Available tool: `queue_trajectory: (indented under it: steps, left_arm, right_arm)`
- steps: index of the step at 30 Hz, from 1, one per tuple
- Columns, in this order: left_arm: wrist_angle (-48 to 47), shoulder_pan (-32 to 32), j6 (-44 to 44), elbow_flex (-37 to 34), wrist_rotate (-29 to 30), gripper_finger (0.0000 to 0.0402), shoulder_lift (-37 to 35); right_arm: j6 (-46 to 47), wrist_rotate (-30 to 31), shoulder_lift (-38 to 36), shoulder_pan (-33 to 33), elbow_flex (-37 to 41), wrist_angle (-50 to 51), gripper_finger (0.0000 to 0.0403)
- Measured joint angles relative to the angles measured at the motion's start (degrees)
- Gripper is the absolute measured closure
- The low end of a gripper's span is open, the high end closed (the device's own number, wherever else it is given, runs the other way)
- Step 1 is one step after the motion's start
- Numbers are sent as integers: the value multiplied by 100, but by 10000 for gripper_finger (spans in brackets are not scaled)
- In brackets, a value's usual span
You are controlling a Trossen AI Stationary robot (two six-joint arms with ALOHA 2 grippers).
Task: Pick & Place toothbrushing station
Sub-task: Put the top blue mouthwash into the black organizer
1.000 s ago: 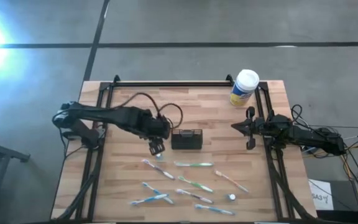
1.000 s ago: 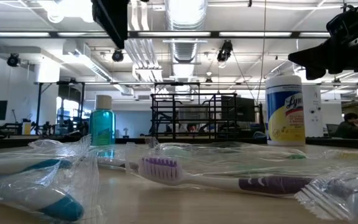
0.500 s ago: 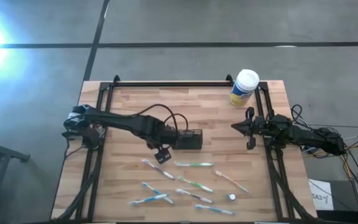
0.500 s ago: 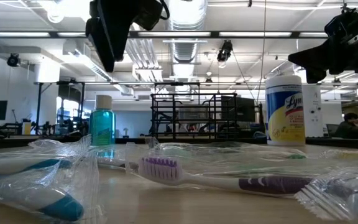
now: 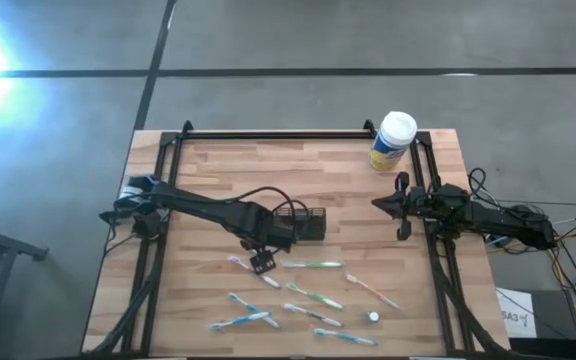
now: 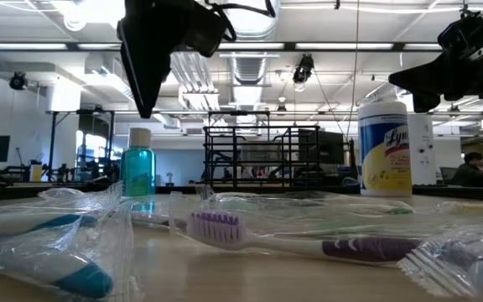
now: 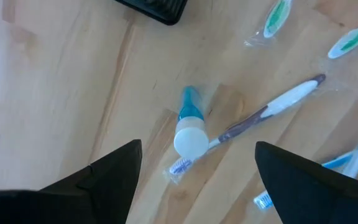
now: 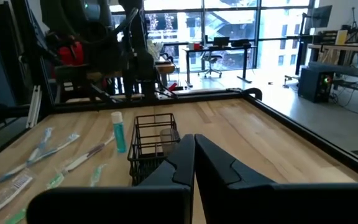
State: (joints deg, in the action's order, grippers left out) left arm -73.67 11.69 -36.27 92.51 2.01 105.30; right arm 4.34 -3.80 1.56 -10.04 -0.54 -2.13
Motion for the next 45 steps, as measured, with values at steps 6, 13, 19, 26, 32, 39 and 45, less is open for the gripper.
queue_trajectory:
  steps: [6, 13, 19, 26, 32, 39, 45]
  left_arm:
    - [70, 3, -29, -184, 53, 85, -37]
    - [514, 3, -50, -670, 73, 85, -81]
    - [805, -1, 171, -860, 84, 85, -133]
    - [818, -10, 165, -944, 133, 85, -138]
    - [828, -14, 162, -944, 263, 86, -138]
    - [852, -16, 182, -1016, 281, 131, -140]
    - [985, -21, 212, -1265, 281, 169, -140]
  right_arm:
    - [0, 8, 2, 0, 0, 0, 394]
    - [-22, 8, 0, 0, 0, 0, 394]
    - [-24, 79, 0, 2, 0, -2, 394]
    - [-30, 105, 0, 0, 0, -17, 394]
    - [-48, 104, 0, 0, 0, -17, 394]
    - [-48, 104, 0, 0, 0, -17, 394]
    - [-48, 104, -4, 0, 0, -20, 394]
